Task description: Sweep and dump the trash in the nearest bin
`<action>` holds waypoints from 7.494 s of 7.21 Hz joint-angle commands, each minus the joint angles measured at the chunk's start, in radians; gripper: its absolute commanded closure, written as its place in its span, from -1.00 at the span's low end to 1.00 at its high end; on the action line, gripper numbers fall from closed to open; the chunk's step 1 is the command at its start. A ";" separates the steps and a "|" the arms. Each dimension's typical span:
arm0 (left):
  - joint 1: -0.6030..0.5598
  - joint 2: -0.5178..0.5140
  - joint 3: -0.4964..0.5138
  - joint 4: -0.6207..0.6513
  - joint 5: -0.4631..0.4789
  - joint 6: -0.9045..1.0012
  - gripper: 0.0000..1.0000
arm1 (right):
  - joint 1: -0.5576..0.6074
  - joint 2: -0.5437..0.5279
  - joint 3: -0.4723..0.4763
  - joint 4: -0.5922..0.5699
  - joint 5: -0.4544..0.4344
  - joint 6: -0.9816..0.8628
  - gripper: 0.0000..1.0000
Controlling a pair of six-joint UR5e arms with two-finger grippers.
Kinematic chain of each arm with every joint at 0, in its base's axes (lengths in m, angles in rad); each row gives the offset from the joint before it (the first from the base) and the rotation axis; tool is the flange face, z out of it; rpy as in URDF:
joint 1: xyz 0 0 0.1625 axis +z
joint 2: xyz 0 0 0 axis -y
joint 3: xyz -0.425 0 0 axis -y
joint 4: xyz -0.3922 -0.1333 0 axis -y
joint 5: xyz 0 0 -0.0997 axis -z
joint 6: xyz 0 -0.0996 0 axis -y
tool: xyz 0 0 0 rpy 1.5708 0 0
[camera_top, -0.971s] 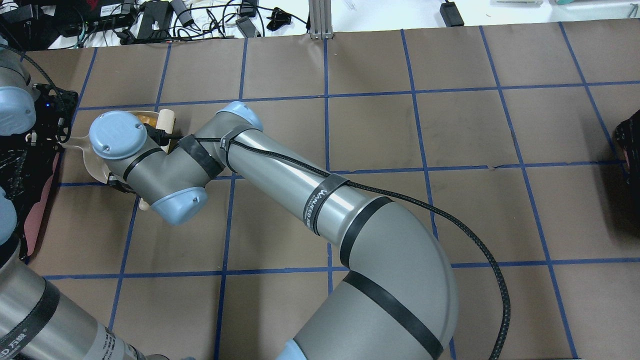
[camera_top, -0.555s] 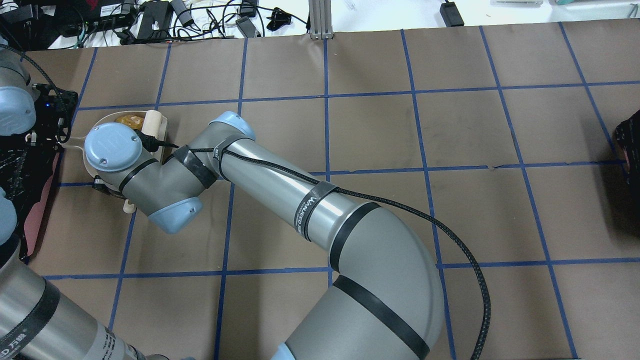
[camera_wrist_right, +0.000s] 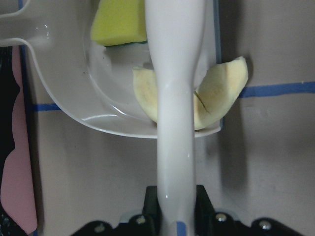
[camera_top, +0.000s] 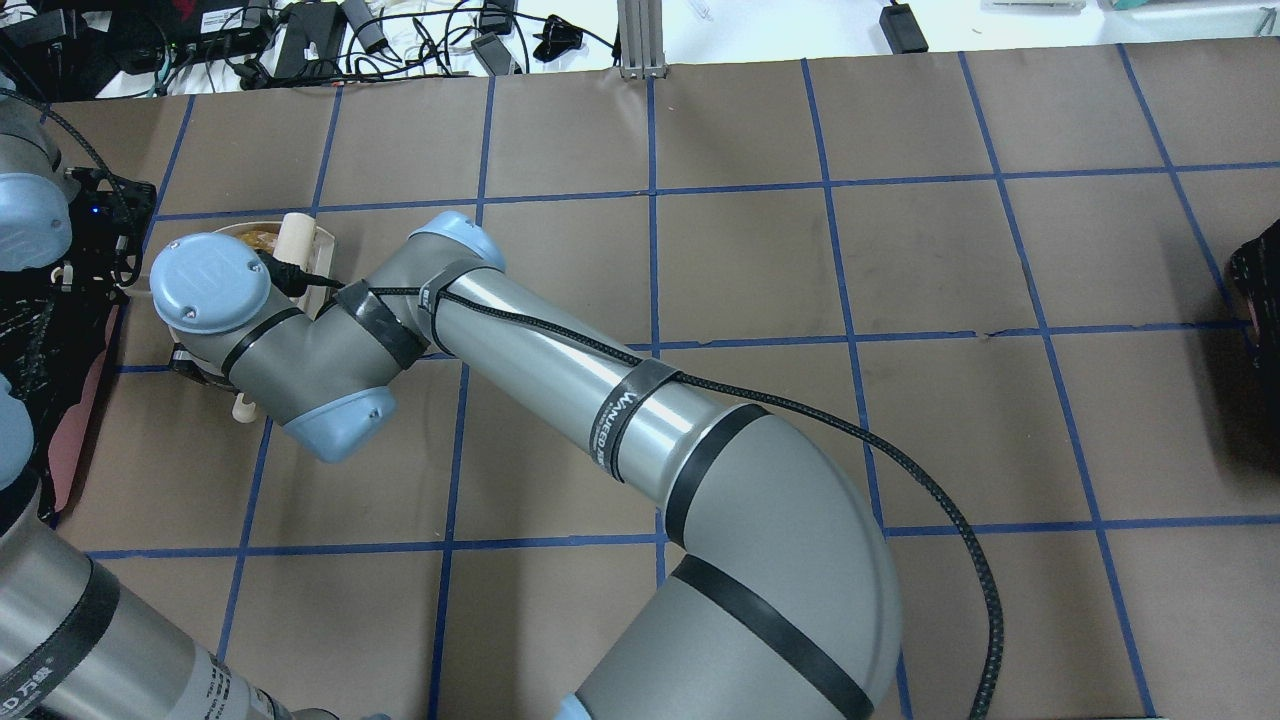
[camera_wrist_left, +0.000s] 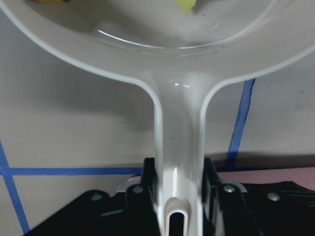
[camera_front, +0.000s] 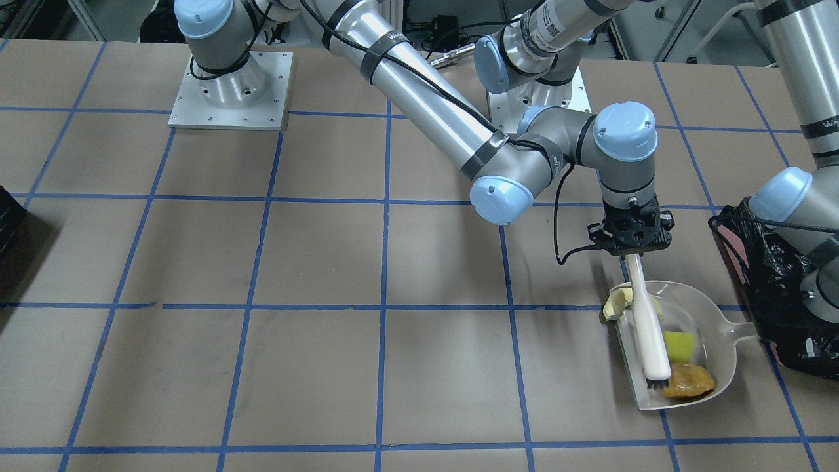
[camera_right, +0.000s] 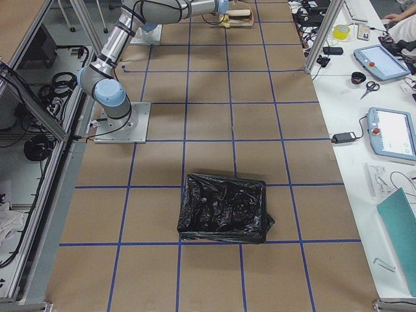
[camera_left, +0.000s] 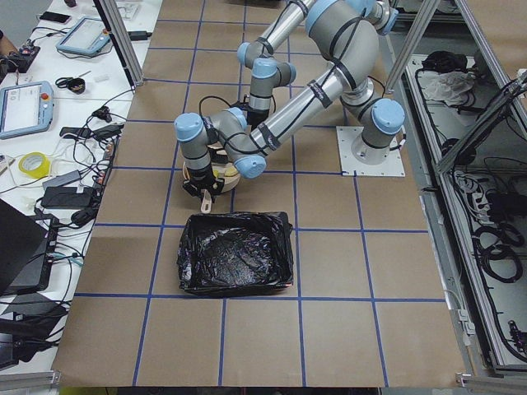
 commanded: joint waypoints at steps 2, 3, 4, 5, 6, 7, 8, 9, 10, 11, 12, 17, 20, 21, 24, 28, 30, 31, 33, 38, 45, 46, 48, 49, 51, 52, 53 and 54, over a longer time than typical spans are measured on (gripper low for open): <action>0.001 0.000 -0.002 0.002 -0.001 0.003 1.00 | -0.092 -0.128 0.082 0.168 0.002 -0.082 1.00; 0.001 0.001 -0.002 0.002 -0.001 0.006 1.00 | -0.138 -0.206 0.208 0.171 -0.008 -0.167 1.00; 0.001 0.005 -0.003 0.002 -0.005 0.000 1.00 | -0.199 -0.312 0.389 0.157 -0.018 -0.264 1.00; 0.001 0.006 -0.005 0.000 -0.009 0.002 1.00 | -0.285 -0.438 0.548 0.166 -0.021 -0.360 1.00; 0.001 0.021 -0.003 0.000 -0.017 0.002 1.00 | -0.372 -0.560 0.705 0.162 -0.021 -0.468 1.00; 0.007 0.041 0.006 -0.005 -0.082 0.012 1.00 | -0.417 -0.665 0.822 0.171 -0.031 -0.519 1.00; 0.015 0.063 0.014 -0.021 -0.144 0.002 1.00 | -0.416 -0.736 0.923 0.168 -0.114 -0.521 1.00; 0.027 0.083 0.017 -0.035 -0.209 -0.011 1.00 | -0.415 -0.791 1.032 0.156 -0.132 -0.512 1.00; 0.059 0.104 0.023 -0.104 -0.271 -0.014 1.00 | -0.413 -0.845 1.147 0.130 -0.132 -0.507 1.00; 0.107 0.130 0.041 -0.180 -0.323 -0.012 1.00 | -0.410 -0.898 1.250 0.075 -0.132 -0.503 1.00; 0.151 0.158 0.076 -0.283 -0.330 0.006 1.00 | -0.377 -0.928 1.291 0.050 -0.135 -0.480 1.00; 0.473 0.180 0.231 -0.526 -0.387 0.170 1.00 | -0.253 -0.907 1.294 0.051 -0.189 -0.449 1.00; 0.555 0.082 0.366 -0.470 -0.336 0.262 1.00 | -0.237 -0.887 1.296 0.044 -0.176 -0.441 1.00; 0.588 0.039 0.414 -0.457 -0.328 0.271 1.00 | -0.234 -0.888 1.296 0.044 -0.172 -0.438 1.00; 0.604 -0.076 0.583 -0.402 -0.227 0.369 1.00 | -0.234 -0.879 1.294 0.042 -0.173 -0.423 1.00; 0.586 -0.088 0.545 -0.214 -0.034 0.378 1.00 | -0.235 -0.867 1.291 0.036 -0.172 -0.369 1.00; 0.497 -0.061 0.432 -0.021 0.221 0.437 1.00 | -0.234 -0.867 1.289 0.036 -0.170 -0.361 1.00; 0.491 -0.055 0.381 0.073 0.242 0.533 1.00 | -0.234 -0.867 1.288 0.036 -0.169 -0.360 1.00; 0.484 -0.046 0.342 0.246 0.249 0.643 1.00 | -0.234 -0.868 1.286 0.036 -0.169 -0.360 0.91; 0.475 -0.032 0.325 0.328 0.244 0.672 1.00 | -0.234 -0.874 1.285 0.021 -0.173 -0.363 0.24; 0.429 0.073 0.325 0.311 0.147 0.706 1.00 | -0.237 -0.894 1.219 -0.042 -0.187 -0.375 -0.90; 0.429 0.083 0.327 0.292 0.131 0.706 1.00 | -0.238 -0.899 1.182 -0.022 -0.178 -0.378 -1.00; 0.425 0.124 0.327 0.192 0.048 0.693 1.00 | -0.250 -0.899 1.095 0.104 -0.178 -0.383 -1.00; 0.420 0.144 0.327 0.131 0.042 0.686 1.00 | -0.253 -0.902 1.022 0.210 -0.176 -0.383 -1.00; 0.391 0.190 0.318 -0.062 -0.056 0.567 1.00 | -0.263 -0.904 0.853 0.428 -0.178 -0.383 -1.00; 0.368 0.214 0.298 -0.146 -0.069 0.527 1.00 | -0.282 -0.904 0.787 0.511 -0.178 -0.386 -1.00; 0.339 0.233 0.258 -0.219 -0.093 0.408 1.00 | -0.315 -0.904 0.745 0.562 -0.184 -0.444 -1.00; 0.307 0.244 0.197 -0.253 -0.094 0.311 1.00 | -0.371 -0.916 0.713 0.606 -0.178 -0.469 -1.00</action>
